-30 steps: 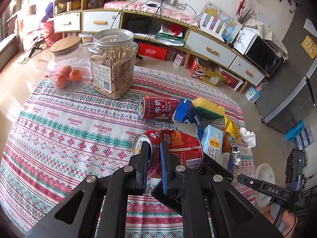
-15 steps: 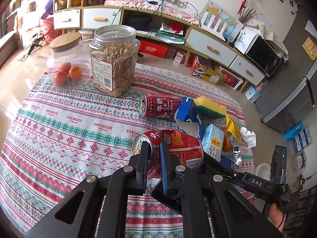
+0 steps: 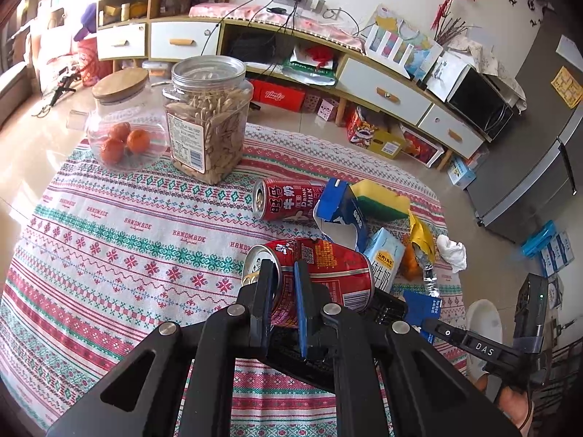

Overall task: Collect trash
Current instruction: 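Lift the red can with the left tool while the right tool lifts the blue box, then release the red can into the bin with the left tool while the right tool drops the blue box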

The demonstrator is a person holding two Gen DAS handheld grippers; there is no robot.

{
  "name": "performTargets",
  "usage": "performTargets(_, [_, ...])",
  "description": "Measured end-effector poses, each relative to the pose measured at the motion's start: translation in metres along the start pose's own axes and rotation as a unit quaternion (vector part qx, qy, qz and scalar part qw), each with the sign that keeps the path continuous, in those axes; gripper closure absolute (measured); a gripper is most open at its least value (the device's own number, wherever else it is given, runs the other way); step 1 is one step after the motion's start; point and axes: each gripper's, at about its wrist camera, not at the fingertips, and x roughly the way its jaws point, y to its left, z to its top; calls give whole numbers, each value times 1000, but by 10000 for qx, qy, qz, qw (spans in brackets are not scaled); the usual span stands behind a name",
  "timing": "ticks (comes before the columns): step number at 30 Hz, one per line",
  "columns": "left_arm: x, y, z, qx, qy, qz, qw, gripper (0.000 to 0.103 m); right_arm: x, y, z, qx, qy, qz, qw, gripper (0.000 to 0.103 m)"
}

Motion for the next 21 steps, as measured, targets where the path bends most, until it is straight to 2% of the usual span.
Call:
performTargets(10, [-15,-45,-14,502,-42,-240,9984,92,-58,-22,-2,48,-380,-88,9992,76])
performTargets(18, [-19,-130,-41,1263,98,-703,9894,92,-117,-54,2,298,-810,29,9963,76])
performTargets(21, [-11,-165,-54,1487,199,-858,9849,92,-149,-74,8,315,-1166,-176,9925,75])
